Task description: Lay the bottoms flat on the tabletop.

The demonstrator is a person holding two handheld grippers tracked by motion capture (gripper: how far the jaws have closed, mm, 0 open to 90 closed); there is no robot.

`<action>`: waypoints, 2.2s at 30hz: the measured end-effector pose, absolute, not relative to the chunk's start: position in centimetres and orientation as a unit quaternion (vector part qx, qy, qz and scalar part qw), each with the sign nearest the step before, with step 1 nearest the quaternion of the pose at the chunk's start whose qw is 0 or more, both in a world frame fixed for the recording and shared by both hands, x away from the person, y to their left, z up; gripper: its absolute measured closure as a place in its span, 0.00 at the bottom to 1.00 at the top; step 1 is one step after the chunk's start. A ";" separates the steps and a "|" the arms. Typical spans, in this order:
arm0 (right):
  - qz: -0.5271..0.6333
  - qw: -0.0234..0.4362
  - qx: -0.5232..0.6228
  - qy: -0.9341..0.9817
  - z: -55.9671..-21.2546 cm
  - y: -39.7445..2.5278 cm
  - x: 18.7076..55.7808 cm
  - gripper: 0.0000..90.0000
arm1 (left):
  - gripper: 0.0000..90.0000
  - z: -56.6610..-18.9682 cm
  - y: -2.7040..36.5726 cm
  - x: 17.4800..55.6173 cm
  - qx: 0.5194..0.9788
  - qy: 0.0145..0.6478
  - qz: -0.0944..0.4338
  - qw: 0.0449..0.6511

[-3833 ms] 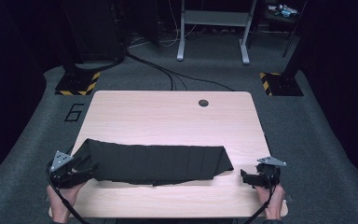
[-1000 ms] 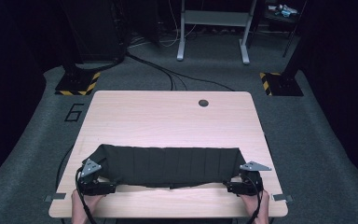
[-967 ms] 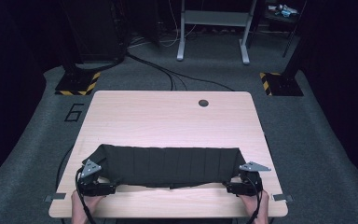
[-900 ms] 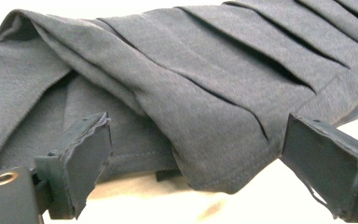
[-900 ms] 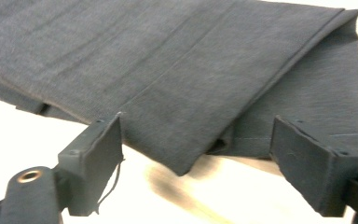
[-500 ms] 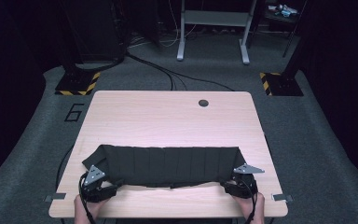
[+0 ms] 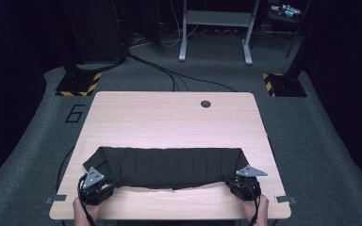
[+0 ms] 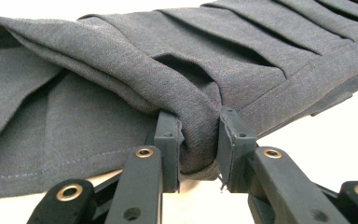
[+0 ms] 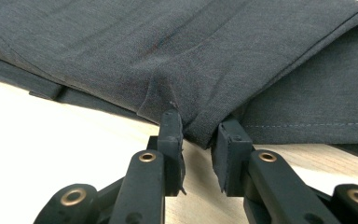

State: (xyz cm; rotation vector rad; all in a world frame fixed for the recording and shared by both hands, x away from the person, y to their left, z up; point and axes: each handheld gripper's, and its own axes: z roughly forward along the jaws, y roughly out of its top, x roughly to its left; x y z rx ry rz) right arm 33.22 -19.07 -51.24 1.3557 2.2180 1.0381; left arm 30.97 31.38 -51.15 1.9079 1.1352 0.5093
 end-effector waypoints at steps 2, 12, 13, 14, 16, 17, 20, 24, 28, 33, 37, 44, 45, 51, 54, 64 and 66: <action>0.365 0.174 0.477 0.781 -51.0 -19.1 33.2 0.84 | 0.81 -50.9 31.4 31.0 0.762 0.450 0.201 0.420; 0.374 0.186 0.468 0.779 -49.9 -19.2 33.1 0.87 | 0.84 -49.7 31.6 31.4 0.766 0.440 0.201 0.424; 0.375 0.186 0.469 0.778 -49.8 -19.2 33.1 0.87 | 0.84 -49.7 31.6 31.5 0.761 0.441 0.205 0.429; 0.377 0.186 0.468 0.777 -49.8 -19.2 33.1 0.88 | 0.84 -49.6 31.6 31.5 0.764 0.440 0.201 0.427; 0.378 0.189 0.466 0.777 -49.6 -19.2 33.1 0.88 | 0.84 -49.5 31.6 31.6 0.761 0.440 0.204 0.431; 0.379 0.190 0.466 0.777 -49.5 -19.2 33.2 0.88 | 0.84 -49.4 31.7 31.6 0.763 0.439 0.201 0.430; 0.377 0.192 0.464 0.778 -49.3 -19.2 33.2 0.89 | 0.85 -49.3 31.7 31.7 0.760 0.438 0.204 0.434; 0.377 0.196 0.462 0.778 -49.1 -19.2 33.2 0.90 | 0.85 -48.9 31.7 31.8 0.761 0.439 0.199 0.434; 0.380 0.200 0.460 0.777 -48.7 -19.1 33.3 0.92 | 0.85 -48.6 31.8 32.0 0.760 0.437 0.198 0.438; 0.381 0.205 0.458 0.776 -48.1 -19.0 33.4 0.93 | 0.85 -48.1 31.9 32.4 0.760 0.436 0.195 0.441; 0.382 0.211 0.456 0.775 -47.4 -19.0 33.7 0.93 | 0.86 -47.6 31.9 32.8 0.757 0.438 0.192 0.445; 0.384 0.221 0.451 0.775 -46.1 -18.8 34.5 0.94 | 0.86 -46.4 32.0 34.0 0.757 0.436 0.189 0.448; 0.382 0.223 0.450 0.776 -45.9 -18.8 34.7 0.94 | 0.86 -46.1 32.1 34.2 0.759 0.435 0.186 0.447; 0.383 0.231 0.448 0.774 -44.5 -18.6 35.9 0.95 | 0.86 -45.2 32.3 35.8 0.758 0.438 0.177 0.450; 0.380 0.232 0.445 0.777 -43.9 -18.5 36.9 0.95 | 0.86 -44.8 32.4 36.7 0.757 0.441 0.170 0.452; 0.370 0.228 0.449 0.781 -42.2 -18.2 41.8 0.95 | 0.86 -43.7 32.4 40.3 0.758 0.448 0.152 0.448; 0.366 0.225 0.455 0.780 -42.0 -18.1 43.1 0.95 | 0.85 -43.6 32.4 41.5 0.759 0.453 0.149 0.444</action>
